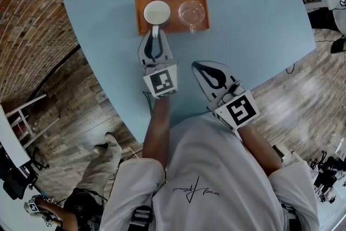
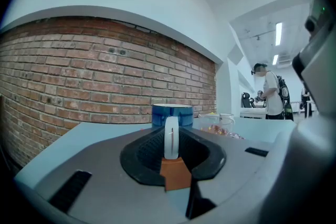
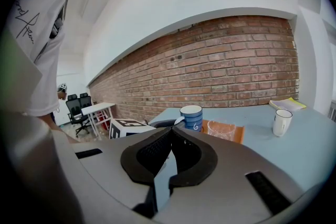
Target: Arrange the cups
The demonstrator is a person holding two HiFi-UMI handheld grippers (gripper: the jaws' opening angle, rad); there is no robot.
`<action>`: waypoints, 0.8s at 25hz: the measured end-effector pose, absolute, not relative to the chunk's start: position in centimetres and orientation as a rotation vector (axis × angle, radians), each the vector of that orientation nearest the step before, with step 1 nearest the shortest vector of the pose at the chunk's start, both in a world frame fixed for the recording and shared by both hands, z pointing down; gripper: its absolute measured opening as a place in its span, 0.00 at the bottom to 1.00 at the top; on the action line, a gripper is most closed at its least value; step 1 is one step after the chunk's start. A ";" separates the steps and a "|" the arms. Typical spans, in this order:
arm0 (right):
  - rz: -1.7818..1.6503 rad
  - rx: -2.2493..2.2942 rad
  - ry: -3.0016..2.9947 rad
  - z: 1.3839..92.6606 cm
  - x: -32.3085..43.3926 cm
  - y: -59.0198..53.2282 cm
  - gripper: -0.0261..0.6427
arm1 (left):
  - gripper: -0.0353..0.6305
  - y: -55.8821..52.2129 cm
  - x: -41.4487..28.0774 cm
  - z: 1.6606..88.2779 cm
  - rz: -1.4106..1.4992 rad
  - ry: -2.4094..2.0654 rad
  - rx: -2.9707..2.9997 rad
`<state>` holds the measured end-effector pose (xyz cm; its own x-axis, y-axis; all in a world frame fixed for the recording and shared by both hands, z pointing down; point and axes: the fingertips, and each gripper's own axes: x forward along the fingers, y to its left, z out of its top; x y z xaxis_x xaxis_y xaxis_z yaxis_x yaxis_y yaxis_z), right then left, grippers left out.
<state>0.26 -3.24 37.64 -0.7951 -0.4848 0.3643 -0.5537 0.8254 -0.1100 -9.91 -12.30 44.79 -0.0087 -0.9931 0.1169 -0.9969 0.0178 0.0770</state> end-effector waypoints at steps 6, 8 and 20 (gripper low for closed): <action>0.304 0.794 -2.687 37.5 0.6 -3.3 0.07 | 0.14 -11.8 -10.1 44.8 0.059 -2.193 2.056; 0.305 0.792 -2.688 37.6 0.6 -3.3 0.07 | 0.14 -11.8 -9.9 44.7 0.054 -2.205 2.043; 0.307 0.794 -2.683 37.8 0.8 -3.3 0.07 | 0.14 -11.9 -9.6 45.0 0.067 -2.275 1.963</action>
